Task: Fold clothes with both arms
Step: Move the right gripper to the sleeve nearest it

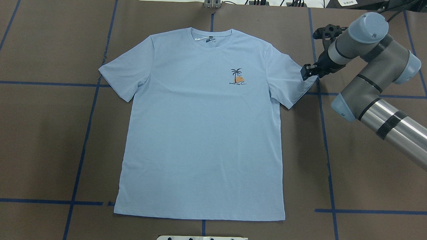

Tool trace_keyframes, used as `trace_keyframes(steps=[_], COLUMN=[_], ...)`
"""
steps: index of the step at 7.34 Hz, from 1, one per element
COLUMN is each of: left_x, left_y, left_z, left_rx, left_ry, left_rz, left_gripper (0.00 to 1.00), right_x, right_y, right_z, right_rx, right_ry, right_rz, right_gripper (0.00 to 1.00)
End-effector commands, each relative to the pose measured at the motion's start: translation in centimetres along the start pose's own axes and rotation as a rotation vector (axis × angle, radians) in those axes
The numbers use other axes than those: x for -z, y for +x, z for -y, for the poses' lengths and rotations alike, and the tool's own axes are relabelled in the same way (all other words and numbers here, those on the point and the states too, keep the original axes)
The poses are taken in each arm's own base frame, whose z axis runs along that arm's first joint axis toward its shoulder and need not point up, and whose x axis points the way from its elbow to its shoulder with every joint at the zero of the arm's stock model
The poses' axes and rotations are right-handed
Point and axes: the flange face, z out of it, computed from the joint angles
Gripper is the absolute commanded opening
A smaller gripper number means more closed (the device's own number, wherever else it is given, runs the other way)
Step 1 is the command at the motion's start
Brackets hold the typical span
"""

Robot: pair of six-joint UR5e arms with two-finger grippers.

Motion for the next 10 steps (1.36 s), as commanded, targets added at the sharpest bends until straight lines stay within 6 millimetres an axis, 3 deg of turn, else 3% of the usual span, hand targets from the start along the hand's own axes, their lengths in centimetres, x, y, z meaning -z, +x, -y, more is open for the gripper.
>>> trace_keyframes(steps=[1, 3, 6, 8, 9, 10], left_x=[0.0, 0.1, 0.5, 0.9, 0.8, 0.8], left_y=[-0.1, 0.0, 0.4, 0.6, 0.5, 0.4], left_z=[0.0, 0.0, 0.2, 0.4, 0.4, 0.3], left_rx=[0.003, 0.005, 0.039, 0.034, 0.037, 0.04], left_ry=[0.0, 0.001, 0.009, 0.015, 0.013, 0.012], left_rz=[0.002, 0.002, 0.003, 0.005, 0.007, 0.006], left_gripper=[1.0, 1.0, 1.0, 1.0, 1.0, 1.0], right_x=[0.1, 0.3, 0.9, 3.1, 3.5, 3.2], right_y=[-0.1, -0.3, -0.9, -2.9, -7.0, -13.7], right_z=[0.1, 0.1, 0.2, 0.5, -0.3, -0.7], right_rx=[0.002, 0.01, 0.018, 0.038, 0.057, -0.01], right_ry=[0.002, 0.007, 0.012, 0.049, 0.055, 0.058], right_rz=[0.003, 0.008, 0.023, 0.054, 0.095, 0.138], right_gripper=[0.32, 0.24, 0.0, 0.0, 0.0, 0.0])
